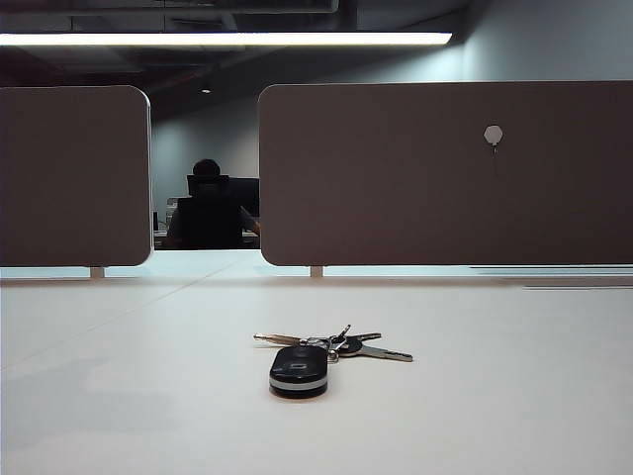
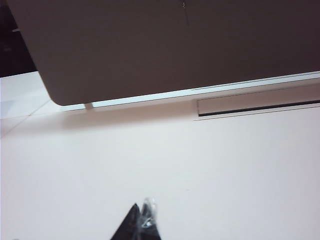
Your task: Hang the bunch of keys on the hook.
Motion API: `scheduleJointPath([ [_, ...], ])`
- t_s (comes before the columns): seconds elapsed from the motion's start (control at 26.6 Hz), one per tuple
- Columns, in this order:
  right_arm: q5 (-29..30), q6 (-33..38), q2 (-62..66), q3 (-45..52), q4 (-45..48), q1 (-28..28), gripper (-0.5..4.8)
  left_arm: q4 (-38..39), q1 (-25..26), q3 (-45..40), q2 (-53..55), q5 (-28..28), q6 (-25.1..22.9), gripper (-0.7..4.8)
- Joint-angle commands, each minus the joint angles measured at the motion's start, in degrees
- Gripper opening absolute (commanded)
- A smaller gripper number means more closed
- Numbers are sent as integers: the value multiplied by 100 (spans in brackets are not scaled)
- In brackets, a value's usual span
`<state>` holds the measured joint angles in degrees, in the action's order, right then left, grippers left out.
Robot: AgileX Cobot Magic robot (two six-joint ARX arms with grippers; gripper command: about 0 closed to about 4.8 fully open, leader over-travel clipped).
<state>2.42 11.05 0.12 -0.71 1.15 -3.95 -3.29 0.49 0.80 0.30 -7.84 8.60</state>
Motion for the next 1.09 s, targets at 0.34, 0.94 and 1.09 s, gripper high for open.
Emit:
scheduleJointPath([
  [0.34,264,-404,0,-216,-55,-11,-2,-170,-4,50,4,-2,-17,-5],
  [0.94,1725,-702,2441,-2365,-466,-780,371,-398,-400,706,197,-1674,1211,479],
  [1.09,1878,-767,3648,-2616,-275,-1471,371,-310,-835,857,590,-1749,798,479],
])
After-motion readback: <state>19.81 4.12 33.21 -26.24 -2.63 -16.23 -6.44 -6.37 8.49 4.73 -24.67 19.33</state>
